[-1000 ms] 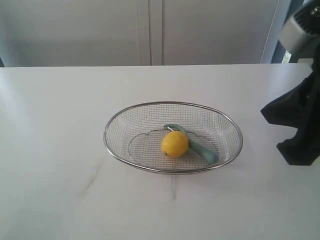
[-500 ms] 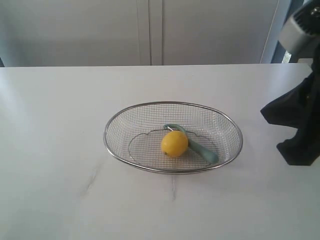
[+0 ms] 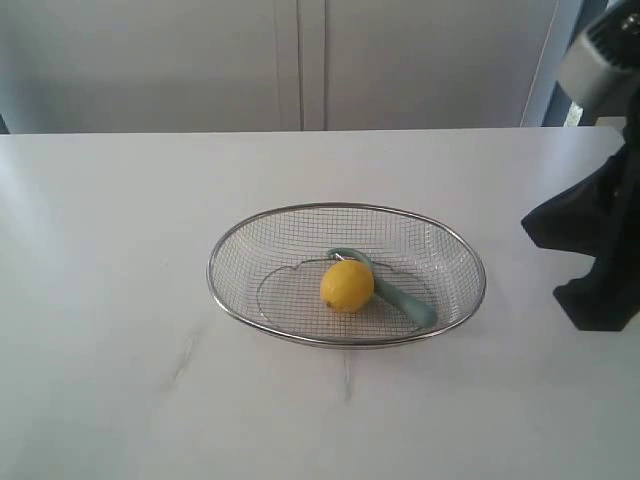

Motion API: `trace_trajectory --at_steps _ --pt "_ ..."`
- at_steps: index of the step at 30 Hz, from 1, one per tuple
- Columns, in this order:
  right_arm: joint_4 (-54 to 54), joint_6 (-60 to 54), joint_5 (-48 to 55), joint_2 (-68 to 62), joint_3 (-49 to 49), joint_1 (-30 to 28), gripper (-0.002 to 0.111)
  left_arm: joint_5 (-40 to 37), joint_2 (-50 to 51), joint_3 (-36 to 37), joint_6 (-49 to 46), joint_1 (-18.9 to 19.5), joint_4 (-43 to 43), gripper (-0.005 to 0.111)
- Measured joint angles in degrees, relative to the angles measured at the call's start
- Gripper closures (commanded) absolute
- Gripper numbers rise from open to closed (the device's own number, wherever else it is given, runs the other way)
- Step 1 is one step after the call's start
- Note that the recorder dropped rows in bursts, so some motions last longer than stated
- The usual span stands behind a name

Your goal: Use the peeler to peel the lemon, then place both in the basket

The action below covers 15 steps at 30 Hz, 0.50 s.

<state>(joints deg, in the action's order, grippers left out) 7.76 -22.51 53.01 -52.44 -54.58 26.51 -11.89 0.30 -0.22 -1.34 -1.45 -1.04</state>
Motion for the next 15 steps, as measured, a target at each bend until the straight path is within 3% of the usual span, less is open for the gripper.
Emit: trace_trajectory --at_steps 10,15 --pt "0.36 1.17 -0.31 4.56 0.36 -0.29 0.108 0.00 0.00 0.00 0.00 0.00 0.00 0.107" --pt "4.81 7.40 -3.98 13.90 1.46 -6.03 0.108 0.00 0.00 0.00 0.00 0.00 0.00 0.107"
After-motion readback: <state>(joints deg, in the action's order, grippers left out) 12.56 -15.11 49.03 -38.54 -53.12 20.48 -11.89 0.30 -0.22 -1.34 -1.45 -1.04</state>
